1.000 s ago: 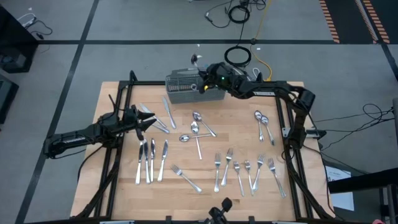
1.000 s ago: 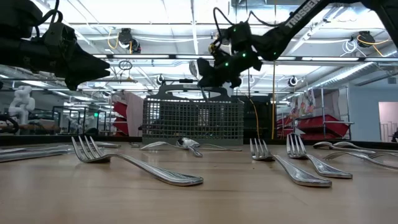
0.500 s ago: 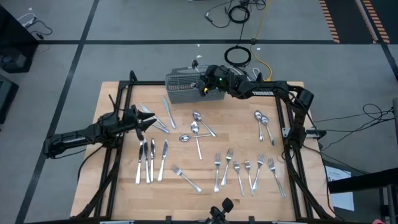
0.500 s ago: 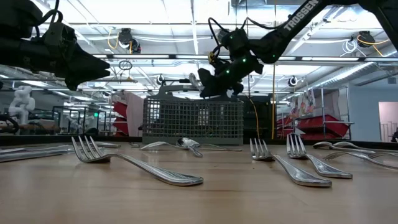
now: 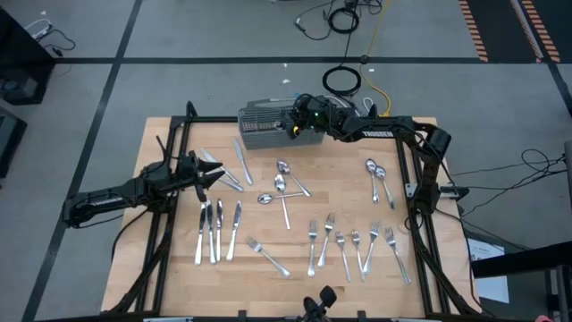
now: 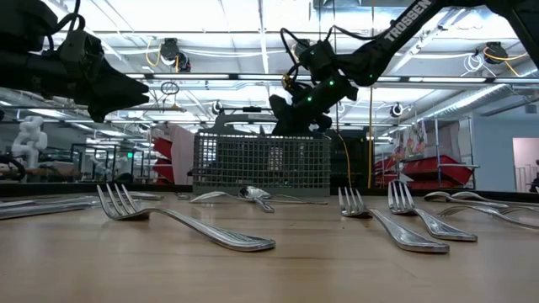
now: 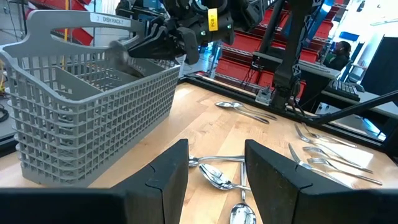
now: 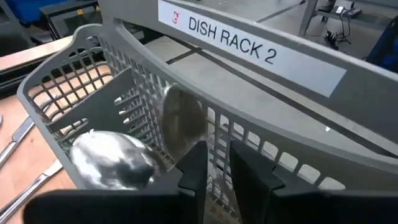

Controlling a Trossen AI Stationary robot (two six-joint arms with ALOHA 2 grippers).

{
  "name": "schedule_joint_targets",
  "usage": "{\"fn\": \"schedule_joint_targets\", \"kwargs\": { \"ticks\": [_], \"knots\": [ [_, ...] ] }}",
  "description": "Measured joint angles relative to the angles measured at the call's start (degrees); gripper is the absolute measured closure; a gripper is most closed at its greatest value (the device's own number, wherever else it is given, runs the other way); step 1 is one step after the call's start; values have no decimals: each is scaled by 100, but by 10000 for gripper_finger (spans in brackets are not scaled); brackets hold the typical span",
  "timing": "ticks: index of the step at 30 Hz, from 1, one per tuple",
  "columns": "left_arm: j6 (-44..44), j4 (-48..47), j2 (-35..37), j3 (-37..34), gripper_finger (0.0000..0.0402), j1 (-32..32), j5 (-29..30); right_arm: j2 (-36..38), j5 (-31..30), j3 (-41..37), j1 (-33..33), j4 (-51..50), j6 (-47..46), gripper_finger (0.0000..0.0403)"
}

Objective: Sort silverware
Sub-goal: Put the silver spoon into the gray utensil holder

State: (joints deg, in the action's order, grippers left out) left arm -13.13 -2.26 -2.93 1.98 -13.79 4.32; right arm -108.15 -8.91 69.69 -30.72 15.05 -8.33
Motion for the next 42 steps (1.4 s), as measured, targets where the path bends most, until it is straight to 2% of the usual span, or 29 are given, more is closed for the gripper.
{"fn": "schedule_joint_targets", "kwargs": {
  "ticks": [7, 11, 15, 18, 20, 22, 27, 31, 35, 42],
  "knots": [
    [0, -1, 1, 0, 237, 1, 0, 127, 215, -2, 70, -96, 128, 339],
    [0, -22, 1, 0, 237, -1, -2, 883, 614, -9, 211, -820, 467, 339],
    [0, -48, 1, 2, 237, 1, -4, 2030, 423, 0, 438, -2676, 843, 339],
    [0, -58, 1, 4, 237, 0, -7, 2874, -335, 0, 676, -4447, 522, 339],
    [0, -61, 0, 4, 237, -1, -7, 3314, -977, 2, 836, -5674, -9, 339],
    [-2, -63, -1, 4, 237, 1, -11, 3622, -1345, 2, 971, -6834, -743, 339],
    [-9, -66, 0, 4, 237, -1, -20, 3963, -1362, 0, 1184, -8835, -2642, 339],
    [-13, -70, 1, 4, 237, 1, -20, 3919, -1346, -2, 1344, -9378, -3335, 339],
    [-28, -72, -1, 4, 237, 1, -22, 3724, -1134, -143, 1401, -9327, -3565, 339],
    [-146, -79, 0, 4, 237, -1, -23, 3548, -509, -1339, 1401, -8742, -3792, 339]
  ]
}}
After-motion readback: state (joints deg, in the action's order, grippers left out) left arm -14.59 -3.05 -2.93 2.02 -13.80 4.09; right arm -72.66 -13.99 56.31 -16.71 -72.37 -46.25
